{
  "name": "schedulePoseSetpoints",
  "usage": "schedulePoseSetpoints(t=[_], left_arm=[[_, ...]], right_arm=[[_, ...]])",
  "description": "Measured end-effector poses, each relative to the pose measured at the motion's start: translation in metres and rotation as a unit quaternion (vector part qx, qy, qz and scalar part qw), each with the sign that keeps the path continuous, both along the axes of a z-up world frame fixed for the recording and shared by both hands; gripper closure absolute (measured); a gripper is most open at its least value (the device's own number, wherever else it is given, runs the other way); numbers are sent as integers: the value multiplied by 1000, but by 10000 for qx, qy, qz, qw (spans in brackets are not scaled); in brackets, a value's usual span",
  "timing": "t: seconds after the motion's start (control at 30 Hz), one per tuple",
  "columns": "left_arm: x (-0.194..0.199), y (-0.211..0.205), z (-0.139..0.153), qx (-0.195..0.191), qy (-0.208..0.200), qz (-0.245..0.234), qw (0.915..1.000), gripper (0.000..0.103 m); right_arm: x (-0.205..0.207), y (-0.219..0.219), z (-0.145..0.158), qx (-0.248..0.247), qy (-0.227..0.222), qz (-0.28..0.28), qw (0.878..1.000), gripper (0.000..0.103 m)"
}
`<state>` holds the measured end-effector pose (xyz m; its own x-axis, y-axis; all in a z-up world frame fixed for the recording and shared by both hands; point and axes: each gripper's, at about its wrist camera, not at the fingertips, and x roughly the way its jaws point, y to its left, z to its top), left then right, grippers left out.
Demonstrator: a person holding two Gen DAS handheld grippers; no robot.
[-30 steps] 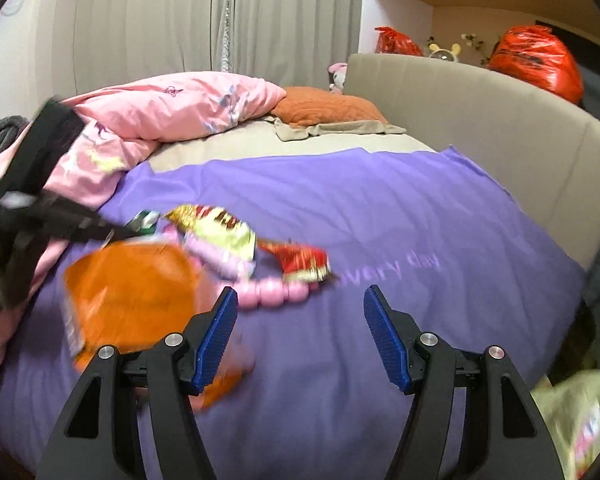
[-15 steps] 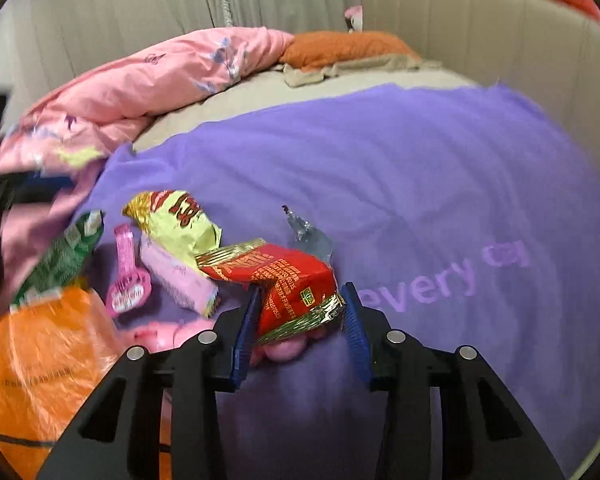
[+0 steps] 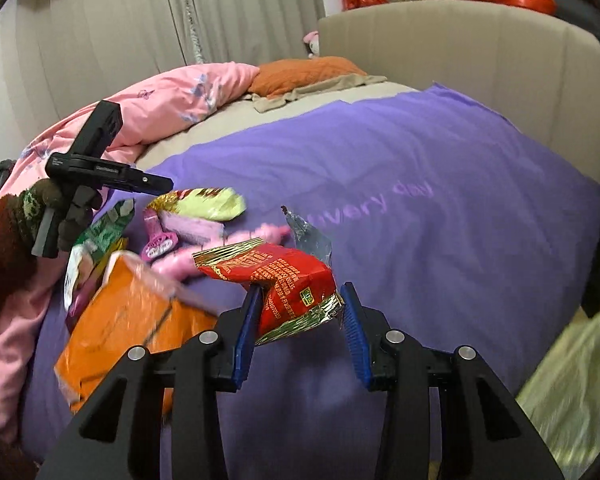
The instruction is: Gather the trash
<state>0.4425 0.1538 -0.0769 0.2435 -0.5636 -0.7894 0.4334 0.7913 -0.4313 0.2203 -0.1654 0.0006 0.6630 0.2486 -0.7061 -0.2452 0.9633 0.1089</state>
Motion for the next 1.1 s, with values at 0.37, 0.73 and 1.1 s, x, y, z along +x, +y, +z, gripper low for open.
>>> schedulePoseSetpoints(t=[0.37, 0.73, 1.1], left_arm=[[-31, -55, -3, 1002, -187, -116, 9947, 85], [-65, -47, 38, 552, -551, 481, 9958, 103], [-115, -53, 95, 168, -970, 521, 9938, 103]], right_arm=[[-37, 0, 0, 167, -74, -134, 9997, 65], [-67, -7, 13, 203, -305, -266, 9990, 64], [-92, -11, 26, 278, -517, -291, 9978, 64]])
